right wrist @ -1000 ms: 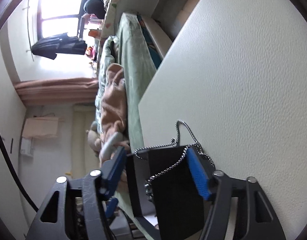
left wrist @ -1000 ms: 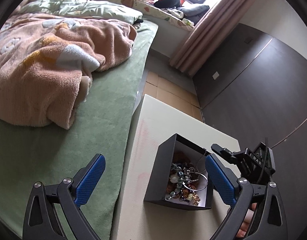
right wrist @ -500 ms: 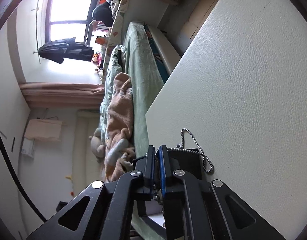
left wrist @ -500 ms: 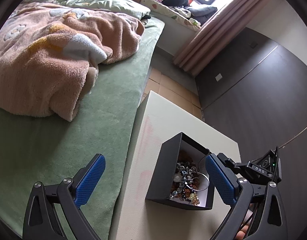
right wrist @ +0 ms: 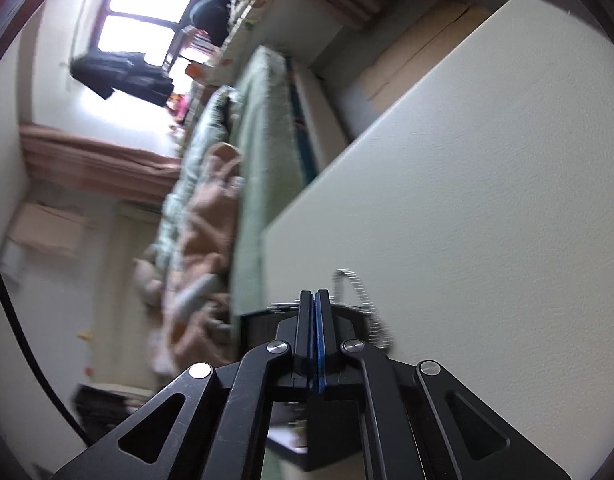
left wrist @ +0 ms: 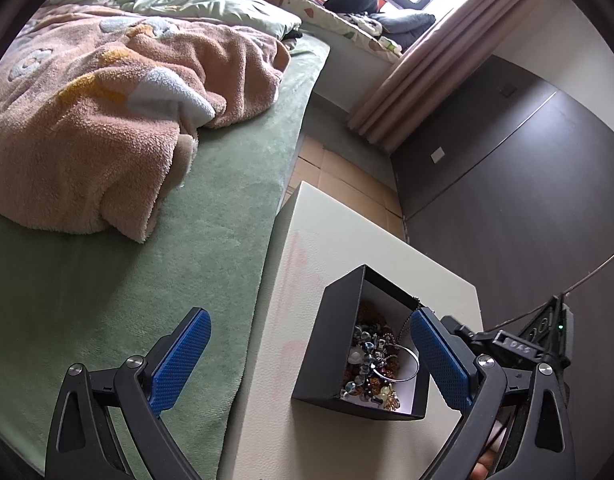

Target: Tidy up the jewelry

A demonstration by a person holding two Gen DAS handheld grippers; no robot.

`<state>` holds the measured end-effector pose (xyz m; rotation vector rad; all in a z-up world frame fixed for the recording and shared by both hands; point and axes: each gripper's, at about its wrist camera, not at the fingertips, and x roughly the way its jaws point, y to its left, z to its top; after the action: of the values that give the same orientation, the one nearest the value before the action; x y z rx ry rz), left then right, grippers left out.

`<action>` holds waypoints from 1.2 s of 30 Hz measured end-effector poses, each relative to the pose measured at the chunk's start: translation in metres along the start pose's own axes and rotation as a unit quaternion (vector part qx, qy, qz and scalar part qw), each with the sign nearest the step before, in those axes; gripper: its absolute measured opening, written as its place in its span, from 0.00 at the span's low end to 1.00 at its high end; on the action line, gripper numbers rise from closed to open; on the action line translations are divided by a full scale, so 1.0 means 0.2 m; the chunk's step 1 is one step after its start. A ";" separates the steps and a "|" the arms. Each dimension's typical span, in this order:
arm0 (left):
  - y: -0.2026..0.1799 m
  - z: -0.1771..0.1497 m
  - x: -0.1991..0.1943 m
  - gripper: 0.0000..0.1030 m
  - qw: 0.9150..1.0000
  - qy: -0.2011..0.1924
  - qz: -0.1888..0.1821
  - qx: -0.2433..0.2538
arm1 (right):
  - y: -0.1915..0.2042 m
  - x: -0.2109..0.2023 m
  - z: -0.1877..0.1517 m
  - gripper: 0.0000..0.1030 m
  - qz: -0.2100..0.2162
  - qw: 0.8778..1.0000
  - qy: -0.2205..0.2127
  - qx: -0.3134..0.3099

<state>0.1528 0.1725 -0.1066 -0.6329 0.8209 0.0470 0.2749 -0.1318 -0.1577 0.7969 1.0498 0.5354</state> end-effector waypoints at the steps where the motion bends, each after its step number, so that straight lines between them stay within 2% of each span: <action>1: 0.00 0.00 0.00 0.97 1.000 0.000 0.000 0.002 | -0.01 0.00 0.00 0.18 -0.019 1.000 0.007 -0.004; 2: -0.01 0.00 0.00 0.97 1.000 0.000 0.000 0.004 | -0.02 0.00 0.01 0.27 -0.033 0.999 0.012 -0.007; 3: -0.01 0.00 0.00 0.97 1.000 -0.001 0.000 0.005 | -0.02 -0.01 0.01 0.49 -0.050 0.998 0.015 -0.016; 4: -0.01 0.00 0.00 0.97 1.000 -0.001 -0.001 0.005 | -0.01 -0.01 0.01 0.57 -0.080 0.996 0.016 -0.037; 8: -0.01 0.00 0.00 0.97 1.000 0.000 -0.005 0.004 | 0.01 -0.03 0.00 0.57 -0.142 0.982 0.037 -0.122; 10: -0.01 0.00 -0.01 0.97 1.000 -0.001 -0.005 0.005 | 0.03 -0.02 -0.02 0.57 -0.187 0.966 0.041 -0.176; 13: 0.00 0.00 -0.01 0.97 1.000 -0.002 -0.008 0.001 | 0.06 -0.01 -0.04 0.57 -0.207 0.946 0.052 -0.246; 16: 0.00 0.01 -0.01 0.97 1.000 0.000 -0.010 -0.003 | 0.09 -0.01 -0.07 0.57 -0.202 0.927 0.048 -0.312; 20: 0.01 0.01 -0.01 0.97 1.000 0.000 -0.009 -0.004 | 0.09 0.03 -0.10 0.56 -0.207 0.905 0.052 -0.368; 23: 0.02 0.01 -0.01 0.97 1.000 0.001 -0.012 -0.011 | 0.12 0.06 -0.12 0.54 -0.194 0.891 0.058 -0.406; 26: 0.03 0.01 0.00 0.97 1.000 0.005 -0.013 -0.015 | 0.16 0.09 -0.13 0.48 -0.184 0.874 0.063 -0.446; 31: 0.04 0.01 0.00 0.97 1.000 0.006 -0.010 -0.014 | 0.15 0.16 -0.08 0.37 -0.155 0.867 0.085 -0.466; 36: 0.04 0.01 0.01 0.97 1.000 0.008 -0.009 -0.015 | 0.15 0.20 -0.08 0.35 -0.126 0.856 0.100 -0.491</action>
<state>0.1543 0.1798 -0.1107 -0.6705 0.8312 0.0375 0.2757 -0.0796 -0.1606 -0.3077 0.8826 0.8297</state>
